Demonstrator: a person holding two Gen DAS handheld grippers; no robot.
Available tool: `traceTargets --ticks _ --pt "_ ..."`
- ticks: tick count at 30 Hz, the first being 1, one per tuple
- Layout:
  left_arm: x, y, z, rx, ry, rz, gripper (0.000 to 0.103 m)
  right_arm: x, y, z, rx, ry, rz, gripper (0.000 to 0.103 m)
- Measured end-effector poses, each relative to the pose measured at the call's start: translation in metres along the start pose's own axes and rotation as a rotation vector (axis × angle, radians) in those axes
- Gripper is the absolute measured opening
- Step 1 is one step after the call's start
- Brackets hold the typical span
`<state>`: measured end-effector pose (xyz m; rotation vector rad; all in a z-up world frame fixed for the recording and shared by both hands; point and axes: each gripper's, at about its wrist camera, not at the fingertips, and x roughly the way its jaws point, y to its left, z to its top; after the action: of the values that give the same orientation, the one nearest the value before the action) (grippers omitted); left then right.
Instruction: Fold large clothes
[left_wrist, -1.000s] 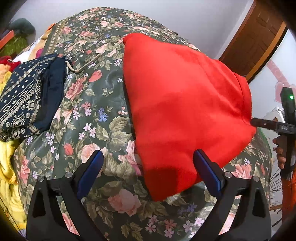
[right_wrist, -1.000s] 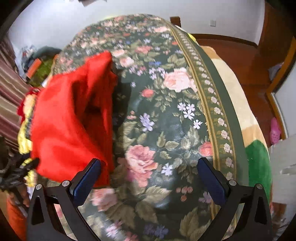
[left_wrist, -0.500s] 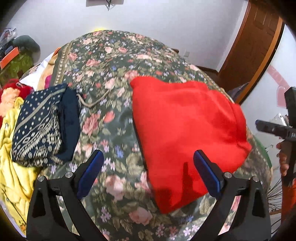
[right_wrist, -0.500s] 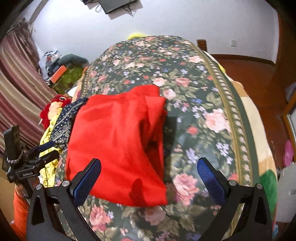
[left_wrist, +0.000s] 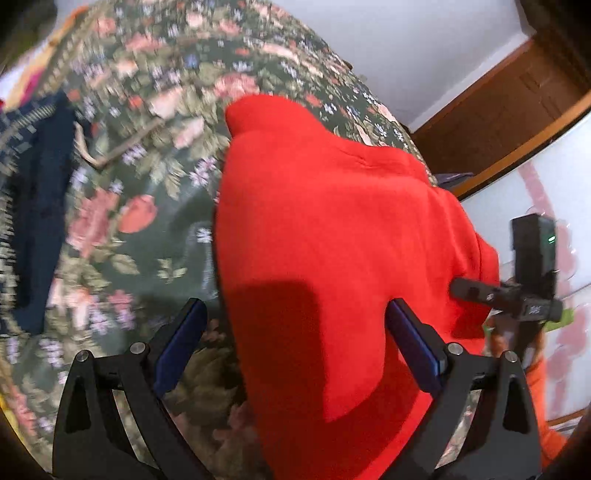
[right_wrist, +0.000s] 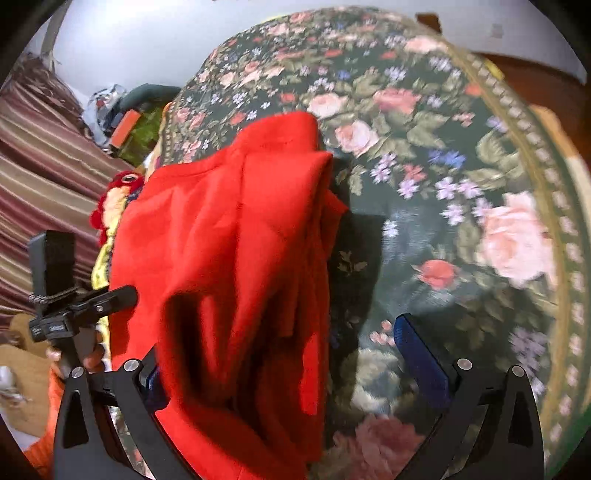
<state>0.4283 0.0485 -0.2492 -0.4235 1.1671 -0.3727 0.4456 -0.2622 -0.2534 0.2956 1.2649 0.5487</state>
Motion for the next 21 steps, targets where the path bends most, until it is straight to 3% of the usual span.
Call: traceTargets --ticks 8,9,11,14,18,21 --pt "0.022 0.009 0.010 -0.040 0.023 -0.109 0.096 0.019 0.003 0.014 -0.017 -0.006 0.104 0.103" --pt "0.023 0.007 0.010 -0.034 0.021 -0.121 0.091 0.021 0.004 0.015 -0.018 -0.009 0.116 0.098" --pt "0.022 0.003 0.010 -0.025 0.008 -0.123 0.085 0.030 0.005 0.018 0.007 0.015 0.187 0.076" --pt "0.018 -0.002 0.009 0.006 -0.021 -0.112 0.071 0.033 0.007 0.018 0.038 -0.013 0.177 0.065" --pt "0.006 -0.013 0.007 0.067 -0.064 -0.062 0.054 0.022 0.024 0.017 -0.006 -0.056 0.153 0.041" --pt "-0.009 -0.022 0.006 0.092 -0.097 -0.039 0.042 0.010 0.044 0.019 -0.030 -0.076 0.163 0.034"
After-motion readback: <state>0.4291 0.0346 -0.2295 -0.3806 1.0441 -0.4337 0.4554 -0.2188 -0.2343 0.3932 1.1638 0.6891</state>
